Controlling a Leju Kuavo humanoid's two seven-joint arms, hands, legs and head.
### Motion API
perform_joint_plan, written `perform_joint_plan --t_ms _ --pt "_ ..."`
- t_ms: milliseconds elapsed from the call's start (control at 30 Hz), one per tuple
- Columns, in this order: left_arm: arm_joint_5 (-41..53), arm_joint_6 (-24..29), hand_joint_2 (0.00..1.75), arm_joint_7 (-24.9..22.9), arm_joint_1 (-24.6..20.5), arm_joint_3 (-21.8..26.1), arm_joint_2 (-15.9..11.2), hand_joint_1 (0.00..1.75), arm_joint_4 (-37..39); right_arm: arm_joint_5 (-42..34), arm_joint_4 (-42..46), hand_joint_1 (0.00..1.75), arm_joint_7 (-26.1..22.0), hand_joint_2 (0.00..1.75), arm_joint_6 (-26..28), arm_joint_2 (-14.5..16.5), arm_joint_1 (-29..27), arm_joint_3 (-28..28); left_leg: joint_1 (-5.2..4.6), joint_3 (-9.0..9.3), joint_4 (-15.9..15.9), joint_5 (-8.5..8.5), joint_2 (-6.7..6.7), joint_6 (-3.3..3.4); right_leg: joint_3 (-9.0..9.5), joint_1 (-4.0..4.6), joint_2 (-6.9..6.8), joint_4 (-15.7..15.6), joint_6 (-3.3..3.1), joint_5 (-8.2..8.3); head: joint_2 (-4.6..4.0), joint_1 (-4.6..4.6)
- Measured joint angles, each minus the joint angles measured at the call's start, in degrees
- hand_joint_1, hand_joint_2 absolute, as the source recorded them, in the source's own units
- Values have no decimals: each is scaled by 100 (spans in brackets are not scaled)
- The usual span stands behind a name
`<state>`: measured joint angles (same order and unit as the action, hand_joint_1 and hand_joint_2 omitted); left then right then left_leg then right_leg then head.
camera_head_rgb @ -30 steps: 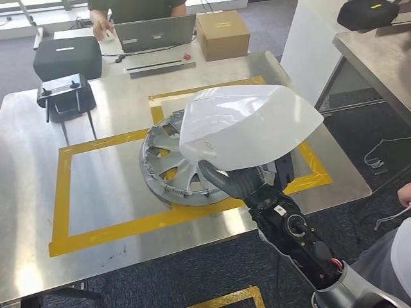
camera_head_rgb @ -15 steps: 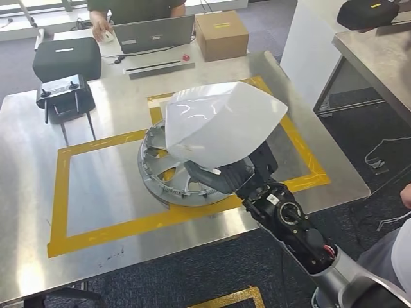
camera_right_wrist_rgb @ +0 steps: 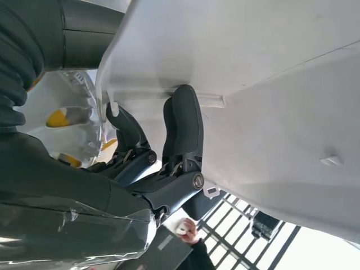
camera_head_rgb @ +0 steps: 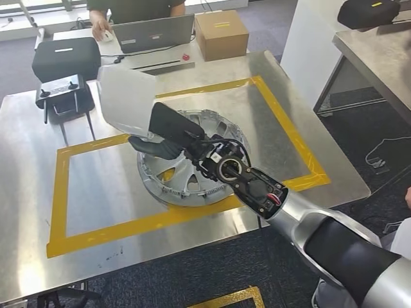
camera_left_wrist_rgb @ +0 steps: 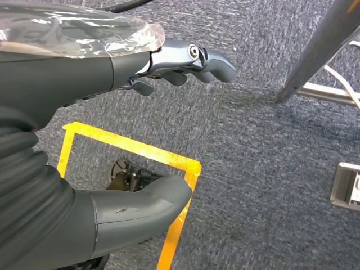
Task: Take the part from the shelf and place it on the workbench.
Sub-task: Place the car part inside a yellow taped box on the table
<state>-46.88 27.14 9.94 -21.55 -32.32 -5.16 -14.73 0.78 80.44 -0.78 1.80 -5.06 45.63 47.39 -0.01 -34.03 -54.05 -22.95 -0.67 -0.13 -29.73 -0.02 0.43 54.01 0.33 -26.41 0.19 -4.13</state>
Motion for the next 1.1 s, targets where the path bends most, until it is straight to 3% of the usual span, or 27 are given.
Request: perform_joint_plan --t_ms 433,700,1000,1100 --pt "-74 -2 175 18 0 -78 20 0 0 911 -1138 175 -93 175 422 500 412 491 0 0 4 0 -3 0 0 0 -2 0 -2 -2 1 -1" --pt "-83 1 175 40 -11 -91 33 0 0 3406 -1837 175 60 175 1238 1014 680 882 1 2 5 0 -1 0 -1 1 -1 0 -2 -2 1 1" --pt "54 20 175 -121 -93 -214 106 0 0 5267 -2882 175 201 175 1624 1729 740 1329 2 3 10 0 -1 -1 -3 1 -1 0 -4 -4 1 0" --pt "81 19 175 -146 -120 -250 137 0 0 5547 -3199 175 246 175 1725 1935 742 1439 2 3 10 0 -1 -1 -3 1 -1 0 -4 -4 1 -1"
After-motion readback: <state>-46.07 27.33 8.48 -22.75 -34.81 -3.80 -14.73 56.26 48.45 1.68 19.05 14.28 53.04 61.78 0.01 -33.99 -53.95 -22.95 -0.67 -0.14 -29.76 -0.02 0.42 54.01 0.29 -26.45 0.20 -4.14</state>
